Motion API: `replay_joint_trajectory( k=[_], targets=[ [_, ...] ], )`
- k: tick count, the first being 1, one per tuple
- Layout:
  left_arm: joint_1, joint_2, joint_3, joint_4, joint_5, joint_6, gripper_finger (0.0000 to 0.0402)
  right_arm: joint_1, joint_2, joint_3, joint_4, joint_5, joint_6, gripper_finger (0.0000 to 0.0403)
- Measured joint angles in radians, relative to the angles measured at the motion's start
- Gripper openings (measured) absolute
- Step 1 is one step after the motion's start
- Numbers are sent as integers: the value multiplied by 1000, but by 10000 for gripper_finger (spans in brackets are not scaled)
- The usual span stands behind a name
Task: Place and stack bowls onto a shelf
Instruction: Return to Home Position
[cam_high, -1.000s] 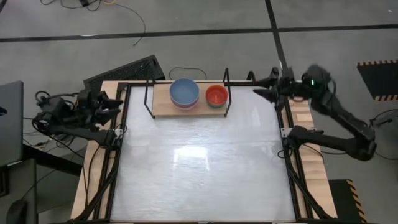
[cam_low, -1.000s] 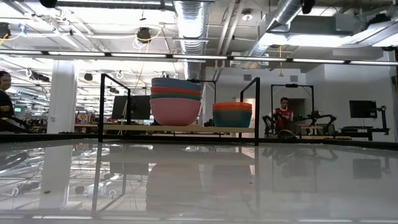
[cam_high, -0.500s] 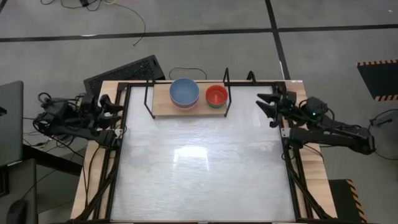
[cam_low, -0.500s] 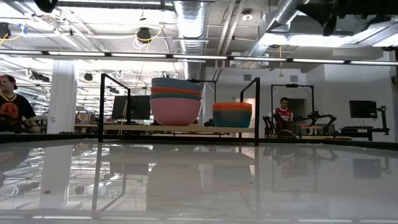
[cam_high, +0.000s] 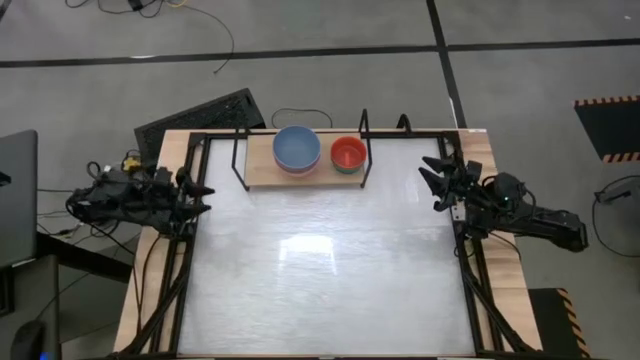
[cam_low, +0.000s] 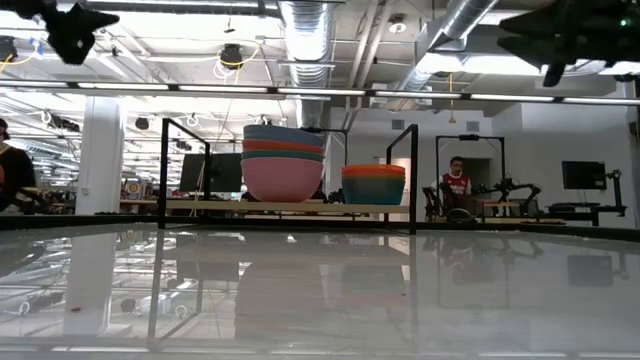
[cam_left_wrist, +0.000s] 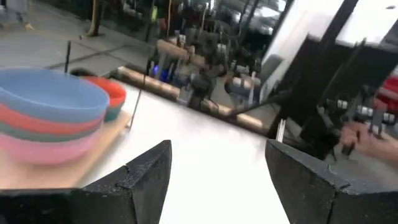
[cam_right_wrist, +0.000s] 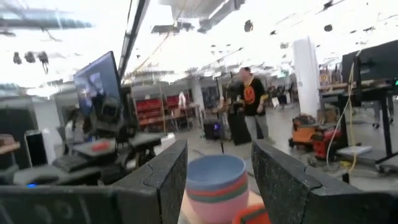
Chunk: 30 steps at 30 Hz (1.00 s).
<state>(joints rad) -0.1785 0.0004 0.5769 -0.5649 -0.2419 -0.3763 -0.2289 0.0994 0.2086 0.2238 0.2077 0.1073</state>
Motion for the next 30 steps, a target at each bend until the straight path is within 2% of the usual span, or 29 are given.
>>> replay_joint_trajectory(
  k=[5, 9, 17, 23, 30],
  targets=[
    [-1, 1, -29, 26, -26, 16, 245, -2, -87, -62, -3, 14, 1, 203],
    [-1, 2, -172, 153, -45, 14, 245, -2, -97, -114, 4, 28, 21, 203],
    [-1, 1, -406, 359, -8, -16, 245, -2, -97, -189, 10, 49, 50, 203],
    [0, 2, -557, 597, -3, -28, 245, -2, -93, -200, -96, 73, 52, 203],
    [0, 19, -566, 635, -7, 13, 245, -4, -94, -201, -135, 210, 51, 203]
  ],
)
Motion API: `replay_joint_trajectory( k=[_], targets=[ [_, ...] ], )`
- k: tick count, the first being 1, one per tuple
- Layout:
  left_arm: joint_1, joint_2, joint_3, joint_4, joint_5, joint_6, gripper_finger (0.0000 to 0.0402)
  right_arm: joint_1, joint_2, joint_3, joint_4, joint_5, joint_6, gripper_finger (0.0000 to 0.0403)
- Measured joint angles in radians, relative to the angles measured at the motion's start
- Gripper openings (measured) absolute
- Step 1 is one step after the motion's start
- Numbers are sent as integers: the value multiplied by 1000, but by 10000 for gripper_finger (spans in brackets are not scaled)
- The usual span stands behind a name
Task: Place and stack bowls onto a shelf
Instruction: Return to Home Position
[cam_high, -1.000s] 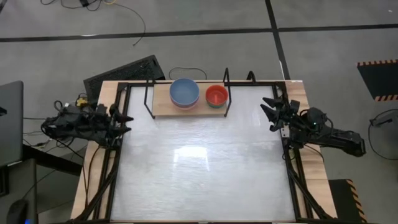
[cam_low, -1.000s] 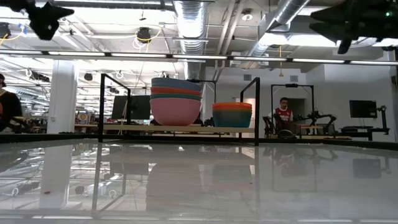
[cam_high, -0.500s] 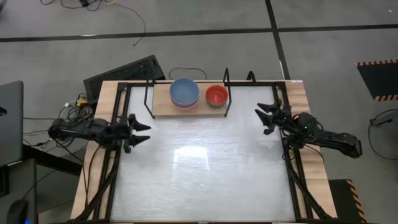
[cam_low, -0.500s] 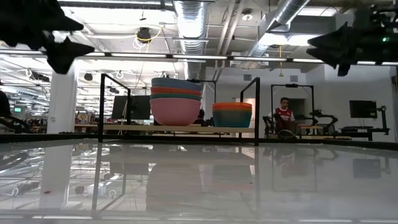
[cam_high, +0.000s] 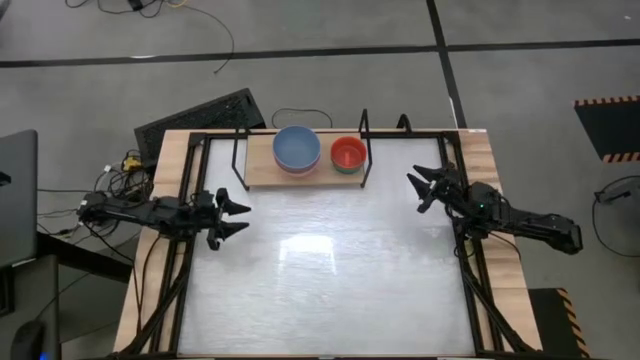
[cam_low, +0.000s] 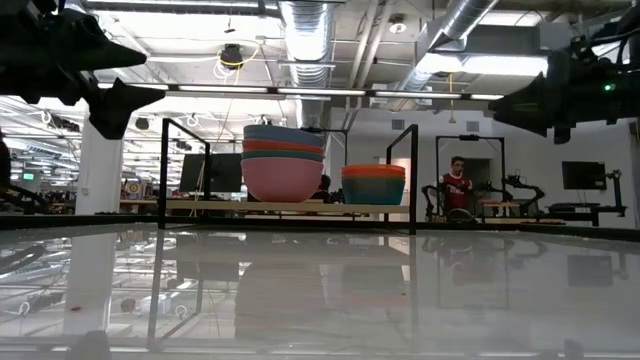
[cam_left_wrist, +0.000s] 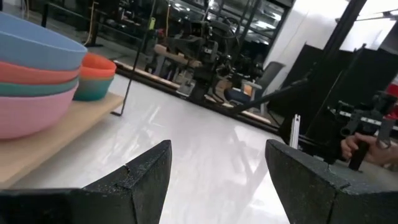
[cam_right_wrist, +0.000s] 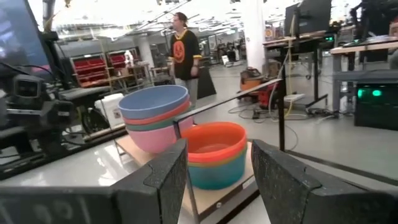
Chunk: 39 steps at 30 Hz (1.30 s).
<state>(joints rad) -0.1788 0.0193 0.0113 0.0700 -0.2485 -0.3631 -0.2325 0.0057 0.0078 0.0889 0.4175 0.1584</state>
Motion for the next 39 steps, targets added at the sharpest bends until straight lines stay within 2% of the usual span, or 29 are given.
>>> replay_joint_trajectory(
  k=[5, 10, 11, 12, 15, 17, 20, 22, 26, 39],
  targets=[
    [0, 0, 0, 0, 0, 53, 245, 0, 1, 0, -5, 2, -1, 203],
    [0, 0, 3, -28, 24, 0, 245, 0, 0, -1, -10, 1, -1, 203],
    [0, 0, 3, -31, 56, 11, 245, 0, 0, -1, -11, 1, -1, 203],
    [0, -2, 3, -34, 136, 30, 245, 0, 0, -1, -11, 1, -1, 203],
    [-2, -6, 4, -17, 542, 45, 245, 0, 0, -2, -13, 1, -1, 203],
    [-1, -5, 5, -5, 760, 24, 245, 0, 0, -2, -13, 0, -1, 203],
    [-1, -7, 5, -8, 964, -12, 245, 0, 0, -2, -13, 0, -1, 203],
    [-1, -7, 5, -11, 1031, -29, 245, 0, 0, -2, -13, 0, -1, 203],
    [-1, -7, 5, -12, 1040, -68, 245, 0, 0, -2, -13, 0, -1, 203],
    [0, -6, 5, -8, 886, -79, 245, 0, 0, -3, -14, 0, -1, 203]
  ],
)
